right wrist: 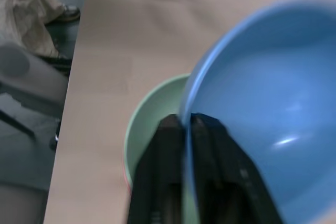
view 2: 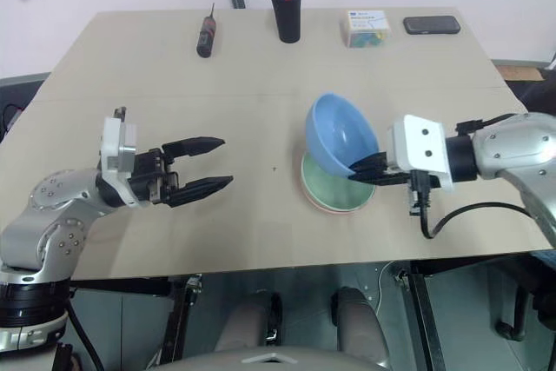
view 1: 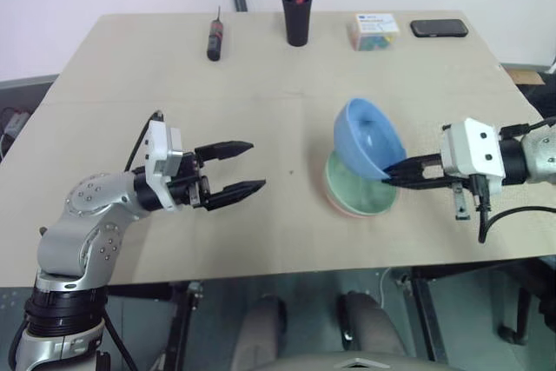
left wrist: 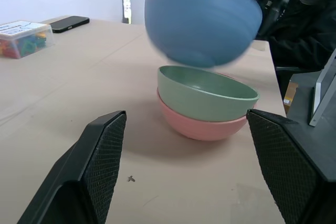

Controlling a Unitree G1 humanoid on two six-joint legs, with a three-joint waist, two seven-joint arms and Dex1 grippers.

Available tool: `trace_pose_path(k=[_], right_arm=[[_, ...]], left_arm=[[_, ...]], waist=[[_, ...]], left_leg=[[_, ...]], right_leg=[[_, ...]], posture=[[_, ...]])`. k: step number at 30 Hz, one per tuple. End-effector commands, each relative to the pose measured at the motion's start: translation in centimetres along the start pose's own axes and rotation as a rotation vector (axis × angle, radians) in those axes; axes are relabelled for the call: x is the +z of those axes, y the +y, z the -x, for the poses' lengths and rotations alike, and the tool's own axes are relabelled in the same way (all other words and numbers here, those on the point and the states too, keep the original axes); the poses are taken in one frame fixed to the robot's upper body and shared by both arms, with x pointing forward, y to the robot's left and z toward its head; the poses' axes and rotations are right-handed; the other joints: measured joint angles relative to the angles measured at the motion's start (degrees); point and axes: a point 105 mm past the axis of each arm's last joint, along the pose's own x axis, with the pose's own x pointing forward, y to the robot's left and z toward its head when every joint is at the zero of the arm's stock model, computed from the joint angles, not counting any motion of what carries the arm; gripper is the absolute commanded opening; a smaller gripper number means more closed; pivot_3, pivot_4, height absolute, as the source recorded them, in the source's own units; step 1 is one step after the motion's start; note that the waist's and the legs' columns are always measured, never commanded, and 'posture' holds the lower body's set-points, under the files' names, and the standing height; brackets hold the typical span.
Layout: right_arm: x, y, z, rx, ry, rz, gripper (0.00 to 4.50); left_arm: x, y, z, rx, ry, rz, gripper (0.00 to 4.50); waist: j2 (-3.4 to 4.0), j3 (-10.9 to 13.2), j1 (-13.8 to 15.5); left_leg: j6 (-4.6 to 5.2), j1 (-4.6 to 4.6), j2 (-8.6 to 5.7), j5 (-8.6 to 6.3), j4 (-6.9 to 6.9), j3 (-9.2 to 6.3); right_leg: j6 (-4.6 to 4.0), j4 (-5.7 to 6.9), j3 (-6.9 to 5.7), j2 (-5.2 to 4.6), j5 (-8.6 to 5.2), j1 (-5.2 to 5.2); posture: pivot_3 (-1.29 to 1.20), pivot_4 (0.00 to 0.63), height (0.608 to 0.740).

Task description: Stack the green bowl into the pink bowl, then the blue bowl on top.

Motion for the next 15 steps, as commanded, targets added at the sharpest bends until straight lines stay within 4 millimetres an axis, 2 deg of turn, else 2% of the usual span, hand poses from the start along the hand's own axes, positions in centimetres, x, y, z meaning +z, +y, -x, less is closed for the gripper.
trace_pose_path(k=[1, 5, 7, 11, 15], right_arm=[[-1.1, 0.9, -0.7, -0.004, 0.02, -0.044, 1.95], [-1.7, 0.4, -0.1, -0.078, 0.012, -0.09, 3.79], [-1.2, -0.4, 0.7, -0.16, -0.039, -0.106, 4.43], [-1.3, -1.2, 3.3, -0.303, -0.114, -0.208, 4.43], [-3.1, -0.8, 5.7, -0.422, -0.071, -0.215, 4.43]], left_arm=[[0.8, -0.1, -0.1, -0.011, -0.013, -0.045, 3.87], [0.9, -0.5, 0.0, -0.013, -0.011, -0.04, 3.87], [0.7, -0.6, 0.1, -0.003, 0.0, -0.036, 3.87], [-0.2, -0.8, 0.0, 0.04, 0.038, -0.014, 3.87], [-0.9, -0.7, 0.1, 0.09, 0.082, -0.035, 3.87]], waist=[[-0.01, 0.0, 0.1], [-0.01, 0.0, 0.5], [-0.02, 0.0, 0.6], [-0.03, 0.0, 1.1], [-0.09, 0.0, 1.5]], left_leg=[[0.0, -0.03, 0.0, 0.0, 0.0, 0.02], [0.0, -0.06, -0.02, 0.0, 0.01, 0.13], [0.0, -0.04, -0.01, 0.0, 0.01, 0.13], [0.0, -0.05, 0.0, 0.0, 0.0, 0.14], [0.0, -0.05, -0.02, 0.0, 0.0, 0.13]], right_leg=[[0.0, -0.01, -0.01, 0.0, 0.0, 0.0], [0.01, -0.04, 0.0, -0.01, 0.0, -0.02], [0.01, -0.03, 0.0, 0.01, 0.0, -0.01], [0.01, -0.03, 0.02, 0.03, 0.0, -0.03], [0.01, -0.06, -0.01, 0.01, 0.0, 0.02]], posture=[[0.0, 0.15, 0.74], [0.0, 0.15, 0.74], [0.0, 0.15, 0.74], [0.0, 0.15, 0.74], [0.0, 0.15, 0.74]])
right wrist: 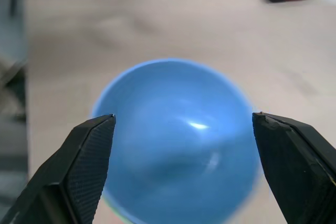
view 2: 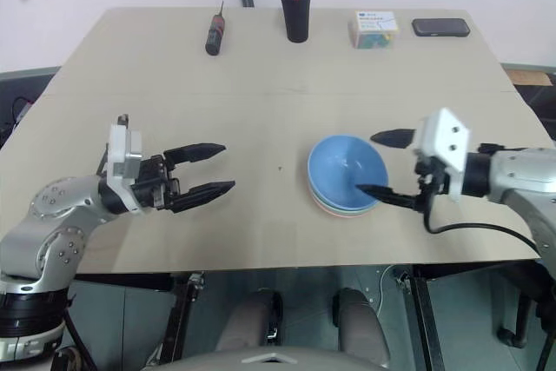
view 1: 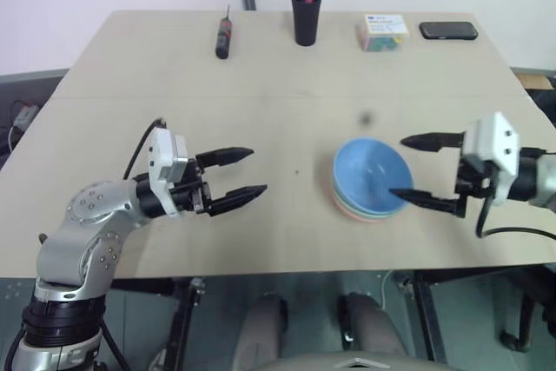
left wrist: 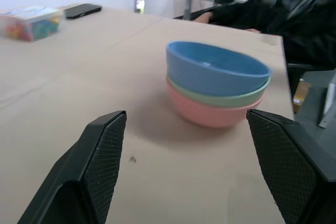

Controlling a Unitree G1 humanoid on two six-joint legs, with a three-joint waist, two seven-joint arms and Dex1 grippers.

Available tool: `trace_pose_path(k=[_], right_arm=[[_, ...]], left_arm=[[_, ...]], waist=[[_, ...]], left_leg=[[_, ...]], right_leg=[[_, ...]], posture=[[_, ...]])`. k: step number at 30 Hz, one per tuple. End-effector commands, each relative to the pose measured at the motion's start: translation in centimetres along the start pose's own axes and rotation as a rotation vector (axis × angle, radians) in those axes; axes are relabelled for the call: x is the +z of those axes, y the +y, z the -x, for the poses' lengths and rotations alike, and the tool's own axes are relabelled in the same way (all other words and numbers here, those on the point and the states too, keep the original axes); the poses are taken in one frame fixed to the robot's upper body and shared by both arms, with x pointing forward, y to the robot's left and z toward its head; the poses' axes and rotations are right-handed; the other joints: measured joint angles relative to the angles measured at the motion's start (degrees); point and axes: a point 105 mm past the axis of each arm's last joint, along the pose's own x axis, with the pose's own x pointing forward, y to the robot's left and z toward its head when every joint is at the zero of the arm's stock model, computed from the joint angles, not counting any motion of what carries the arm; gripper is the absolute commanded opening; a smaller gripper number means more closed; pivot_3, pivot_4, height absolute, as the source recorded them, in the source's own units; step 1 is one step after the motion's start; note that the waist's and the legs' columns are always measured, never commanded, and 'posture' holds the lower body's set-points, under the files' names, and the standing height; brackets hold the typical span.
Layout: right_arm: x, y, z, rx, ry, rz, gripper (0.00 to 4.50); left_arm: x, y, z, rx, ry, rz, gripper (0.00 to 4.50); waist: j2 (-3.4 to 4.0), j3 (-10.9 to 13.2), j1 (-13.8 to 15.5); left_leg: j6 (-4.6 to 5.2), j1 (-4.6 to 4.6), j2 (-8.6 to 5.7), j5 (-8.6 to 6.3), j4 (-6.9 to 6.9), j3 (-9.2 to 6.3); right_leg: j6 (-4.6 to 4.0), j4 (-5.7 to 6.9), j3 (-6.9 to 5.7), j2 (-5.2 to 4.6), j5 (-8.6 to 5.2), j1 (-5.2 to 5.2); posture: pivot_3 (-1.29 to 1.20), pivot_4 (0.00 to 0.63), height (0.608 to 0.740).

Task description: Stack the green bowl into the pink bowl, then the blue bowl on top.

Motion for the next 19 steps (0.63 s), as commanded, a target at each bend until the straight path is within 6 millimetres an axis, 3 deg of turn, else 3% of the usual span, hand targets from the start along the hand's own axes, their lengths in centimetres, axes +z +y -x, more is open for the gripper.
trace_pose_path(k=[1, 4, 8, 19], right_arm=[[-0.8, -1.1, 2.6, -0.124, 0.019, 0.029, 4.43], [-3.2, -1.0, 5.2, -0.152, 0.084, -0.07, 4.43], [-3.9, -0.3, 7.6, -0.162, 0.1, -0.152, 4.43], [-4.0, 0.3, 8.7, -0.18, 0.146, -0.057, 4.43]], left_arm=[[0.2, -0.1, -0.1, 0.052, 0.057, -0.092, 3.87], [-0.4, -0.6, 0.7, 0.037, 0.107, -0.066, 3.87], [-0.1, -0.6, 2.1, 0.036, 0.117, -0.066, 3.87], [1.1, -1.4, 4.1, -0.044, 0.147, -0.112, 3.87]], waist=[[-0.03, 0.0, 0.1], [-0.04, 0.0, 0.0], [-0.02, 0.0, -0.4], [-0.04, -0.1, -0.3]], left_leg=[[0.0, 0.02, 0.0, 0.0, 0.0, -0.01], [0.0, 0.05, 0.0, 0.0, 0.0, 0.01], [0.0, 0.13, 0.02, 0.0, -0.01, 0.08], [0.0, 0.18, 0.11, 0.0, -0.01, 0.18]], right_leg=[[0.0, -0.02, -0.02, 0.0, 0.0, 0.04], [0.01, -0.03, 0.0, 0.01, 0.0, 0.06], [0.01, 0.02, 0.07, 0.04, -0.01, 0.05], [0.02, -0.03, 0.17, 0.15, -0.03, 0.07]], posture=[[0.0, 0.15, 0.74], [0.0, 0.15, 0.74], [0.0, 0.15, 0.74], [0.0, 0.15, 0.74]])
